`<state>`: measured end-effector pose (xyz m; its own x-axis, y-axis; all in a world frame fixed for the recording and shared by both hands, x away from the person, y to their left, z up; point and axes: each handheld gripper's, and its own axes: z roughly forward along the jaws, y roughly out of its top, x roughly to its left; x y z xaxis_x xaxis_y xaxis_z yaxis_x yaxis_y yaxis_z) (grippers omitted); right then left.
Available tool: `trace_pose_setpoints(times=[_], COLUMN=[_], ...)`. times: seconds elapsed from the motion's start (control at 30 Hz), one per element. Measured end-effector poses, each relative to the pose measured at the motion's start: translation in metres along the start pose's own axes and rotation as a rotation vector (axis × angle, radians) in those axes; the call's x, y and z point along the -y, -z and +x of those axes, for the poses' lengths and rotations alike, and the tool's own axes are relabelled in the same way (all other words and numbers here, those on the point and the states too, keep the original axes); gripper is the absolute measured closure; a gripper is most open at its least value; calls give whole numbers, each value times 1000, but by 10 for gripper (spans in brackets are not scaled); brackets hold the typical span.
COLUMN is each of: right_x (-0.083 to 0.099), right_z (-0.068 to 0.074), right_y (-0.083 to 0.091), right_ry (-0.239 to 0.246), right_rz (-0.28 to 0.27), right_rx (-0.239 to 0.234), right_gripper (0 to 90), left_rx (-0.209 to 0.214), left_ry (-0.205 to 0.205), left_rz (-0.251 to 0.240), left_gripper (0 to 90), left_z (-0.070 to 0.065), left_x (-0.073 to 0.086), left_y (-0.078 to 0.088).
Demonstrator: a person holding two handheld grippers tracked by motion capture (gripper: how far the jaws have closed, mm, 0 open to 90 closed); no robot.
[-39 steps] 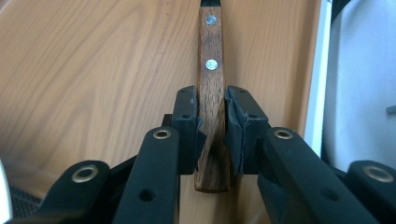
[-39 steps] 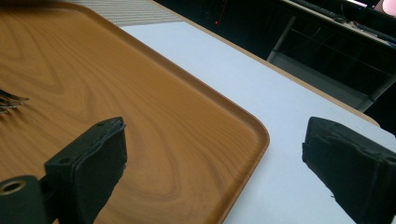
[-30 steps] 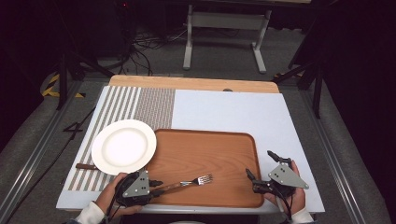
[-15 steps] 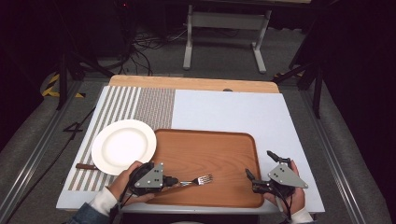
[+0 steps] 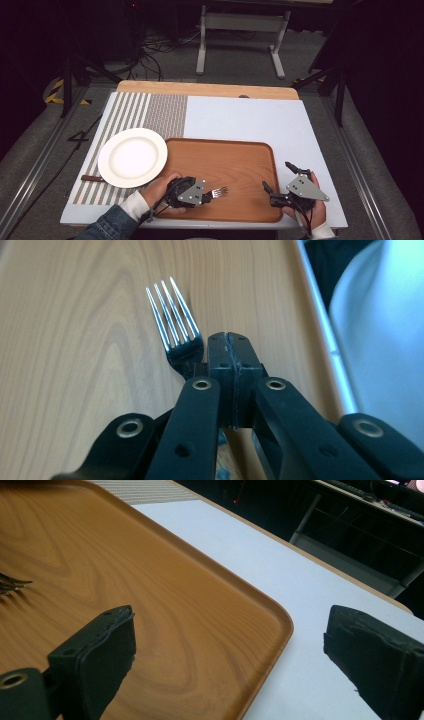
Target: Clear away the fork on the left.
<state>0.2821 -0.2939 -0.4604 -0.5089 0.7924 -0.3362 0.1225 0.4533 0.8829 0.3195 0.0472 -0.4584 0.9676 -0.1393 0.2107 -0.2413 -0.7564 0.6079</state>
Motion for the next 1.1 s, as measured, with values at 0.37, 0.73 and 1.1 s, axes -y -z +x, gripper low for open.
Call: trace_pose_setpoints(times=[0.37,0.73,1.1], right_x=[1,2,3], right_z=[0,1,1], right_y=[-2,-3,-4], right_ry=[0,9,12], right_rz=[14,24,42], right_rx=[-5,-14,-14], right_gripper=[74,74,74], left_rx=[-22,-120,-213], left_ry=[16,36,90], left_rz=[51,129,207], left_gripper=[900,900,900], left_z=[12,21,30], left_x=[0,5,15], left_y=[-11,-5,4])
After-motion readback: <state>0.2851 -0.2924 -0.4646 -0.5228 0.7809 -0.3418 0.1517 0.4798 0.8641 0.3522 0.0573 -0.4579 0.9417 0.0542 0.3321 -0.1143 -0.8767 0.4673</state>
